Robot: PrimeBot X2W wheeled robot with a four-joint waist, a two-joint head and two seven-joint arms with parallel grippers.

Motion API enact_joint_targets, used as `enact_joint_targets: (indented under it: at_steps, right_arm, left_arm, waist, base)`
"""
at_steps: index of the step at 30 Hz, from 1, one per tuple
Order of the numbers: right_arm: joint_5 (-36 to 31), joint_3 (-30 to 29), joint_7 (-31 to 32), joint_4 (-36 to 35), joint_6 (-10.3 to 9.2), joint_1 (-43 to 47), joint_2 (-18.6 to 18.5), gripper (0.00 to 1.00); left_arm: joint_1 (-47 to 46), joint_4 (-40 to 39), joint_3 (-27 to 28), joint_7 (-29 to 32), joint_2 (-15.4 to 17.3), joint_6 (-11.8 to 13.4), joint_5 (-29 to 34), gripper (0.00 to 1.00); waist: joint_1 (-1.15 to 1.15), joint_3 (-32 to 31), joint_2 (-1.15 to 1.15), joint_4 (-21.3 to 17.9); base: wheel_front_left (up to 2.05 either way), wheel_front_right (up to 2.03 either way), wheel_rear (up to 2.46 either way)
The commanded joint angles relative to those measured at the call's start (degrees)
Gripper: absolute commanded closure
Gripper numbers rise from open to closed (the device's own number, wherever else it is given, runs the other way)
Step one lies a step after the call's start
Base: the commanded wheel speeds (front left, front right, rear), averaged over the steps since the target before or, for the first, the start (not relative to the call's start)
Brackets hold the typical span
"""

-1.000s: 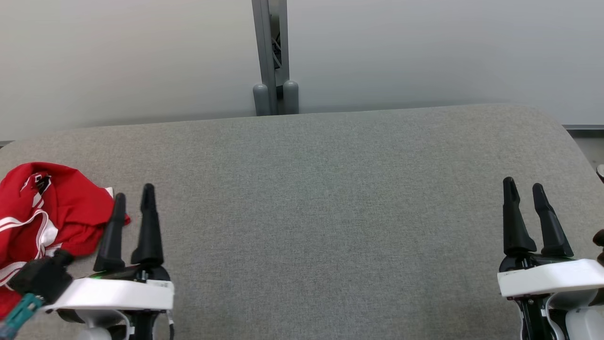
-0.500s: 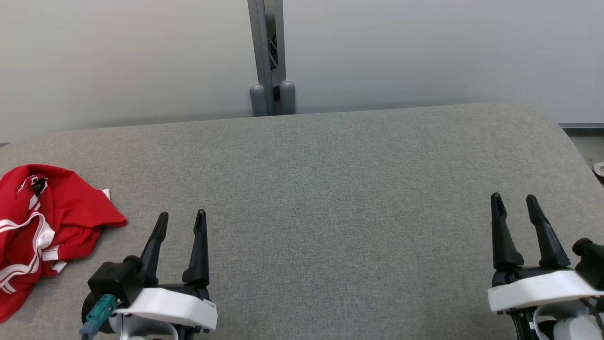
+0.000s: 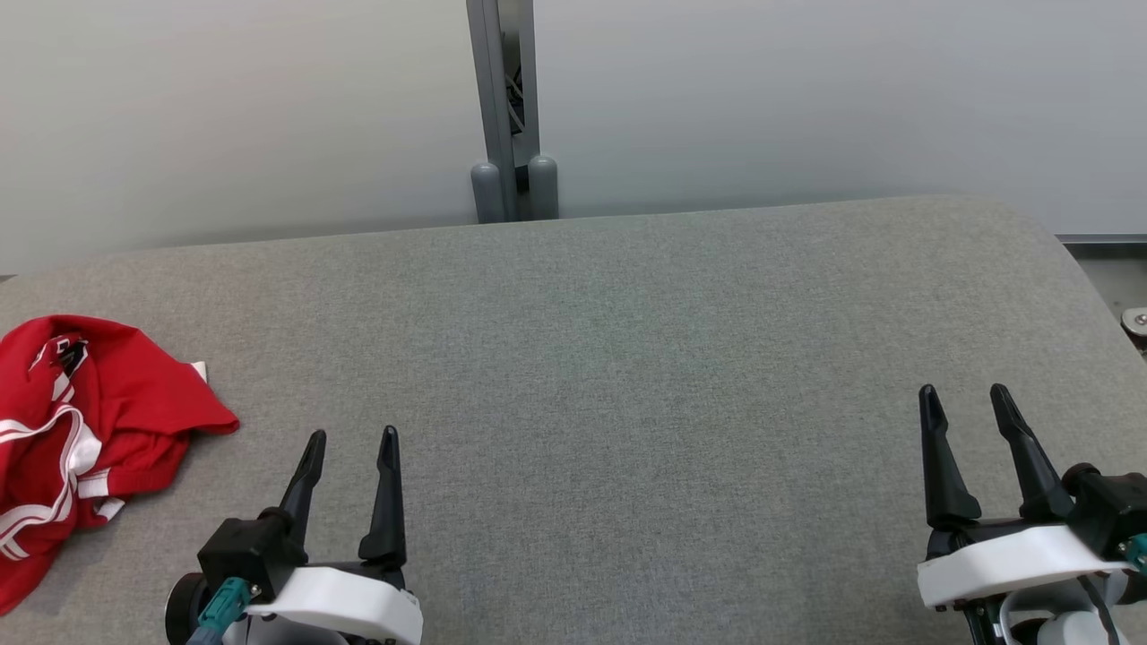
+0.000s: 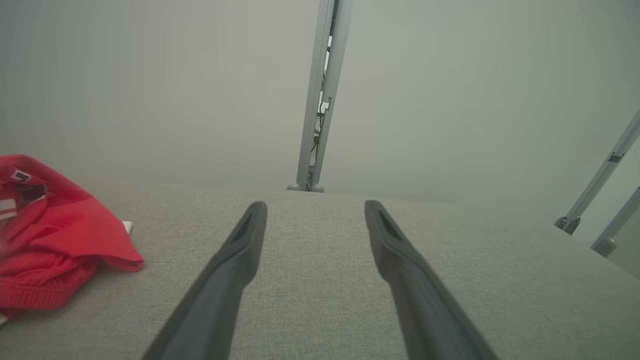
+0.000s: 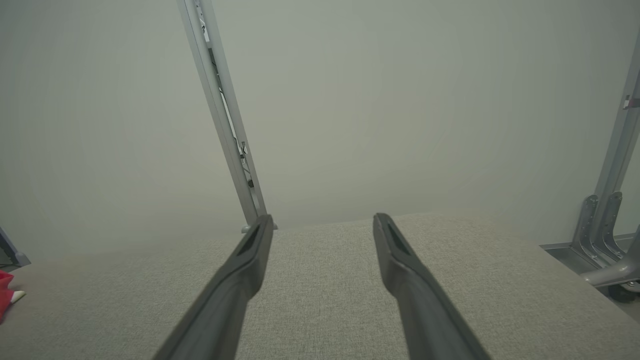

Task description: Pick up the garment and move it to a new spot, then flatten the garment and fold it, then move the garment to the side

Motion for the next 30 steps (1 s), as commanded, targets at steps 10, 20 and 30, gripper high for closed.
enact_joint_targets:
  at_steps: [10, 20, 30]
  right_arm:
    - [-2.1, 0.1, -1.4, 0.5, 0.11, 0.6, -0.6, 0.0]
    - [-4.7, 0.6, -2.4, 0.5, 0.11, 1.0, -0.6, 0.0]
    - [-8.6, 0.4, -3.3, 0.2, 0.12, 1.5, -0.7, 0.0]
  left_arm:
    - [0.5, 2.7, 1.1, -1.7, -0.1, -1.1, 0.8, 0.0]
    - [0.6, 2.3, -0.2, -2.9, 0.0, 0.2, 2.6, 0.0]
    - [1.0, 2.5, -1.6, -4.2, 0.0, 1.4, 6.1, 0.0]
  waist:
    - [0.0, -0.2, 0.0, -0.2]
    - [0.0, -0.2, 0.0, -0.2]
    - [0.0, -0.1, 0.0, 0.3]
  base:
    - [0.0, 0.0, 0.0]
    - [0.0, 0.0, 0.0]
    - [0.0, 0.0, 0.0]
